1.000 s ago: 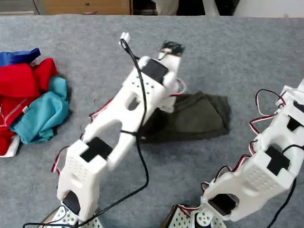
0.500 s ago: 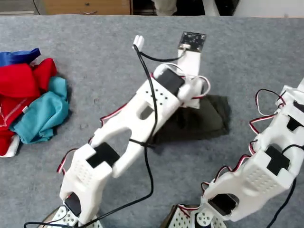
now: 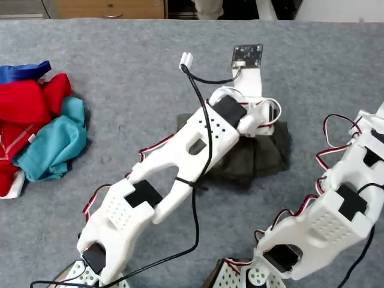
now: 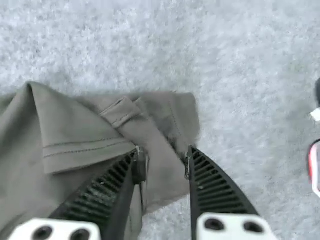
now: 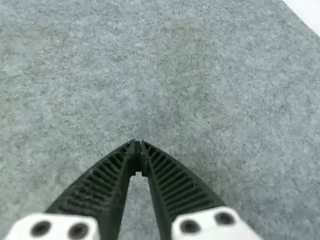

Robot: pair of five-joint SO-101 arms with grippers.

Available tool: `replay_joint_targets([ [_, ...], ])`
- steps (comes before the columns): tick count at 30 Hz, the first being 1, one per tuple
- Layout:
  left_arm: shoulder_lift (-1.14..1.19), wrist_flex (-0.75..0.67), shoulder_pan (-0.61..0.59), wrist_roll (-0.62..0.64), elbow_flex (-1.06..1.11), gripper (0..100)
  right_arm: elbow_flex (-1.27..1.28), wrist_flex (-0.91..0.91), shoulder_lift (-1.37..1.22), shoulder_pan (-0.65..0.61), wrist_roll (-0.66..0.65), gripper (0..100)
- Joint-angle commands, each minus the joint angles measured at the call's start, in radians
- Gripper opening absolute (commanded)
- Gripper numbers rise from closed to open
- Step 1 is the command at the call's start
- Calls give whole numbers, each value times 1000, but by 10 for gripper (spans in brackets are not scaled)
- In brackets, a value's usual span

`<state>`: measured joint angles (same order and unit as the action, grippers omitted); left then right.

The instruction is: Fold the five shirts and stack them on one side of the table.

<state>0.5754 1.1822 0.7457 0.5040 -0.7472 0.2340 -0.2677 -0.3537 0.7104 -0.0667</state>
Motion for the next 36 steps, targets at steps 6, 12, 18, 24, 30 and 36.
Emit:
replay_joint_targets([
  [6, -2, 215, -127, -123, -81, 136, -77, 23, 5, 22, -11, 5],
  [12, 65, 256, -92, -181, -41, 138, -77, 23, 8, 65, -3, 5],
  [18, 140, 215, -49, 6, -52, 139, -107, 17, 1, 142, 203, 5],
  [24, 176, 213, -49, 164, -157, 139, -105, 17, 1, 139, 212, 5],
  [30, 166, 230, -46, 341, -264, 140, -110, 18, -8, 139, 212, 5],
  [36, 219, 235, -26, 416, -311, 140, -185, -34, -64, 139, 212, 5],
])
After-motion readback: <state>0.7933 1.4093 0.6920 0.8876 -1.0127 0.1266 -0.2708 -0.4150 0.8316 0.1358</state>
